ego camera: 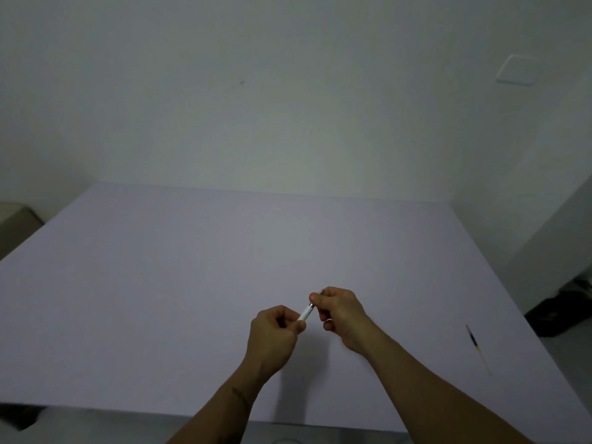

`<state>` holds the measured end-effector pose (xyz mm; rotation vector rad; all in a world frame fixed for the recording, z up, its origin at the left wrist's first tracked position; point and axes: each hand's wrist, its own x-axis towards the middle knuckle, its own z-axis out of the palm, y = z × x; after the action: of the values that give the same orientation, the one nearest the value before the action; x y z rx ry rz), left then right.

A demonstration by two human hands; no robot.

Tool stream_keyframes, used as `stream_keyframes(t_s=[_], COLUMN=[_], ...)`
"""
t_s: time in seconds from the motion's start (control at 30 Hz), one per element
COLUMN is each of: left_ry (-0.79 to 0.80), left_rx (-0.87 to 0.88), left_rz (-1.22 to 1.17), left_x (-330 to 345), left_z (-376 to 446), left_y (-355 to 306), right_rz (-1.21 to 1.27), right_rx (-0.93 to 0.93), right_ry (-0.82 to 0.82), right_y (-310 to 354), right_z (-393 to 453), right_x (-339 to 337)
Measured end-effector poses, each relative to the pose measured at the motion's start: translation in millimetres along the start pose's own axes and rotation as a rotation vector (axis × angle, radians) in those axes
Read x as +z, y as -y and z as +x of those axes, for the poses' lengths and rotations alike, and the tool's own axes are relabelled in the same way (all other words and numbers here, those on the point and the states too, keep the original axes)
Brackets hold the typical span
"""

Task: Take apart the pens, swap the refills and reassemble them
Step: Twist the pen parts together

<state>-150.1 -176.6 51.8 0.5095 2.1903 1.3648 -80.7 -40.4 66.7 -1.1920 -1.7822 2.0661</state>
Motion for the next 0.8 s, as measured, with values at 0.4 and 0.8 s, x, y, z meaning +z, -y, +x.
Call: stream_keyframes(t_s=[0.4,0.8], left_ry=[0.001,0.065], left_rx=[-0.019,-0.038], left_rz=[-0.045,-0.016], left_x=[3,6], left_z=[-5,-4], left_y=[-7,-12], right_rz=[-0.009,0.018], right_rx=[0.021,0.042], right_ry=[0.012,0.021], right_y=[1,-1], right_z=[-4,-7], right_x=[-1,-10])
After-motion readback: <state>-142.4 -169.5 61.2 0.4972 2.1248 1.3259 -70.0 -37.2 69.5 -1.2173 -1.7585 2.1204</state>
